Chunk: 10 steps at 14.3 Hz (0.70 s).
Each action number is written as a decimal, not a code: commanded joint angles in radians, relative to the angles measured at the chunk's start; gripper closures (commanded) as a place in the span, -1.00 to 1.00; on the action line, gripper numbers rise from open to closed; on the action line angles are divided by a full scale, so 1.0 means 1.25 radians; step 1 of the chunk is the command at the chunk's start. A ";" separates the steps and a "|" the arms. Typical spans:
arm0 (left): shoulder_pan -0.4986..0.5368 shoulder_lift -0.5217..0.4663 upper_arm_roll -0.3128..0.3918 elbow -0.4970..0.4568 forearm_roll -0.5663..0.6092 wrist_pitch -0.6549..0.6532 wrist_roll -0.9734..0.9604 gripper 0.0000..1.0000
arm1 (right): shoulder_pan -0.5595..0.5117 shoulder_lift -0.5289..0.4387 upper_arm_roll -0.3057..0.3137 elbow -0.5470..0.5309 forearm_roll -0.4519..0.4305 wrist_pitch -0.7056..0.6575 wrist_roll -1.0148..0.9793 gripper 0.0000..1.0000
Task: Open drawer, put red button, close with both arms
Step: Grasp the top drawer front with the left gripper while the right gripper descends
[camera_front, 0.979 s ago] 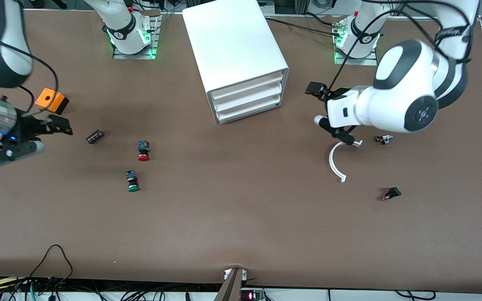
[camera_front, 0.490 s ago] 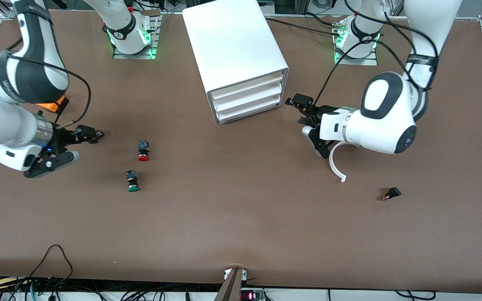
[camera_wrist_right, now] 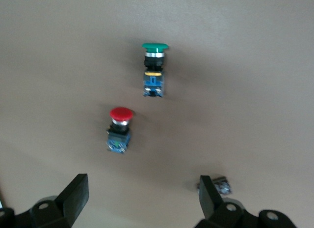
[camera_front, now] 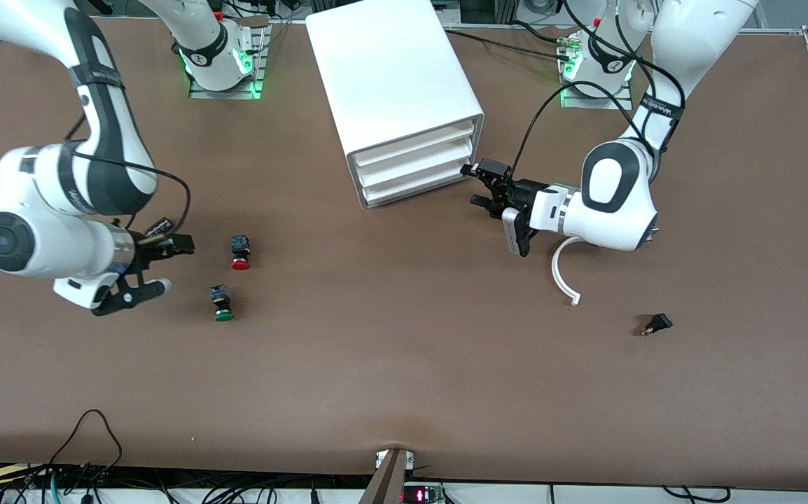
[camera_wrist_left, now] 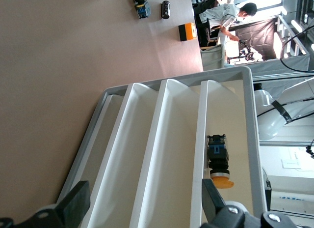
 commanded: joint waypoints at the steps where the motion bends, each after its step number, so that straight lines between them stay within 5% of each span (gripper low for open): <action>1: 0.000 0.019 -0.017 -0.034 -0.083 0.009 0.065 -1.00 | 0.045 0.028 -0.001 0.008 0.012 0.010 0.073 -0.99; 7: -0.015 0.051 -0.029 -0.103 -0.194 0.009 0.185 -0.99 | 0.062 -0.011 -0.001 -0.194 0.042 0.275 0.076 -0.99; 10: -0.020 0.054 -0.029 -0.121 -0.225 0.008 0.222 -0.56 | 0.062 -0.044 -0.001 -0.253 0.042 0.316 0.076 -0.99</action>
